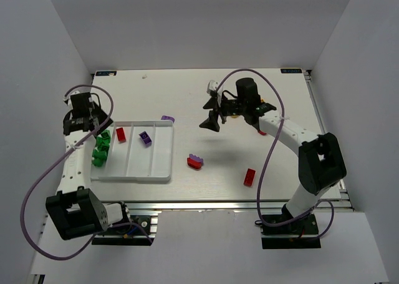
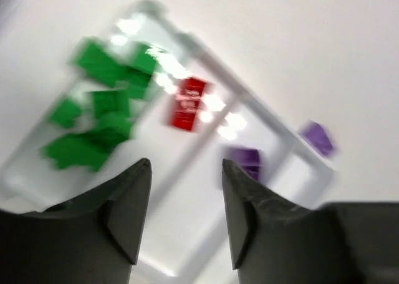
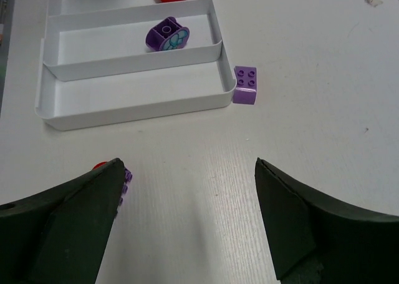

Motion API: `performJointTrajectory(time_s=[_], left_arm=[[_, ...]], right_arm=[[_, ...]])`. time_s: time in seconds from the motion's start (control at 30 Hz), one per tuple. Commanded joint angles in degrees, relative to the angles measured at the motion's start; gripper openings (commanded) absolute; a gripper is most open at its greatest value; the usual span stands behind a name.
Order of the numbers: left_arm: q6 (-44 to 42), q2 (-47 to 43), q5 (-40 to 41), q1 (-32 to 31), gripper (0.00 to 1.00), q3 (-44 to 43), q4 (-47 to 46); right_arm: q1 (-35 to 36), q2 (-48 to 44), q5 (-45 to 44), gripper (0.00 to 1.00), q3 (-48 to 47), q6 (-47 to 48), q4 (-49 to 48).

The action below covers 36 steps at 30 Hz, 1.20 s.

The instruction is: Sort the legos into containers by color

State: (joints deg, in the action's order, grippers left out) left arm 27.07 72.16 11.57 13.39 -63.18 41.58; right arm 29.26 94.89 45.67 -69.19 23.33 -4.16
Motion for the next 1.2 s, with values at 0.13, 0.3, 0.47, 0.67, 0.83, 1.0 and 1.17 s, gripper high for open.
performJointTrajectory(time_s=[0.13, 0.3, 0.47, 0.67, 0.83, 1.0, 1.17], left_arm=[[3.8, 11.0, -16.6, -18.4, 0.88, -8.9, -5.4], [2.1, 22.5, -13.7, -23.0, 0.98, -20.0, -0.1], [2.0, 32.9, -9.3, -26.5, 0.98, -31.4, 5.4], [4.0, 41.8, -6.1, -27.8, 0.97, -39.1, 5.3], [4.7, 48.1, -3.7, -28.5, 0.92, -44.4, 9.6], [3.0, 51.8, -3.6, -29.1, 0.91, -46.6, 10.1], [2.7, 53.3, -4.0, -29.3, 0.90, -45.5, 7.1]], right_arm=[[-0.3, 5.2, -1.0, 0.89, -9.9, -4.9, 11.4], [-0.3, 4.6, -4.5, 0.89, -10.2, -4.3, 15.7], [-0.5, 2.2, -5.2, 0.89, -6.7, -4.1, 14.7], [-1.1, 1.8, -5.1, 0.90, -5.8, -4.5, 14.9], [-1.6, 1.9, -5.3, 0.89, -5.6, -4.7, 14.5], [-1.9, 2.1, -4.7, 0.89, -5.6, -5.4, 14.2], [-2.1, 1.9, -3.7, 0.89, -5.4, -6.0, 14.1]])
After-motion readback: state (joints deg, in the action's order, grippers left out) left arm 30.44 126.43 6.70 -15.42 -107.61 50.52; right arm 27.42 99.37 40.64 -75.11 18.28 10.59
